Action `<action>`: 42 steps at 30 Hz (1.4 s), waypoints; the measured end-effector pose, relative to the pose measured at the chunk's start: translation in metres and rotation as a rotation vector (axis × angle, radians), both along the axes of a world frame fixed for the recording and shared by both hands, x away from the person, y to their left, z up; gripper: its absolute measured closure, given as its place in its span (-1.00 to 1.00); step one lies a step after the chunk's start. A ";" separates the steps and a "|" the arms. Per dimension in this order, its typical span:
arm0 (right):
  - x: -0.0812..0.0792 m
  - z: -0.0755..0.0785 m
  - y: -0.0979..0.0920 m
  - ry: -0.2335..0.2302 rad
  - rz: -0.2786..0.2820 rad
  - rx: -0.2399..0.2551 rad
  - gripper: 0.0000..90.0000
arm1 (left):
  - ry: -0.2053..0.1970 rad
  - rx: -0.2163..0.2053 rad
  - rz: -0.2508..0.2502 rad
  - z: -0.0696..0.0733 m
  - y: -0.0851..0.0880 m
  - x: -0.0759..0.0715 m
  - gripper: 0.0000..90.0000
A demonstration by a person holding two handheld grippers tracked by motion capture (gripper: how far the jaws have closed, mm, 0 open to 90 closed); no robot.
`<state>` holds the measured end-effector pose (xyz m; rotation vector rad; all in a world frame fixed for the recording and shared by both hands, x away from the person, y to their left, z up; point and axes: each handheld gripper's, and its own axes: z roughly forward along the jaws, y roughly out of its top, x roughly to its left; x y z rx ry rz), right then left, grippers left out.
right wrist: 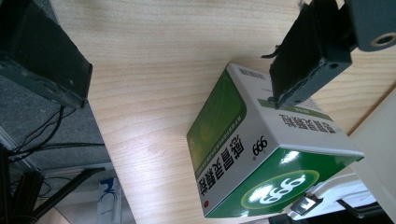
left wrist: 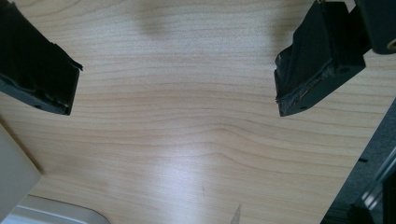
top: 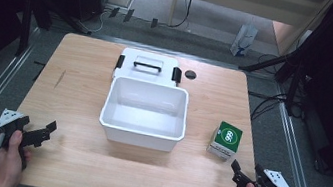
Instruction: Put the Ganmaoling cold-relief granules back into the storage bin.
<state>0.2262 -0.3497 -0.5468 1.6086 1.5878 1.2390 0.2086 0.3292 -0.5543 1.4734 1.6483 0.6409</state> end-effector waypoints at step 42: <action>0.047 0.082 0.035 0.224 0.143 -0.189 -1.00 | -0.004 -0.020 -0.015 0.000 0.002 -0.001 -0.99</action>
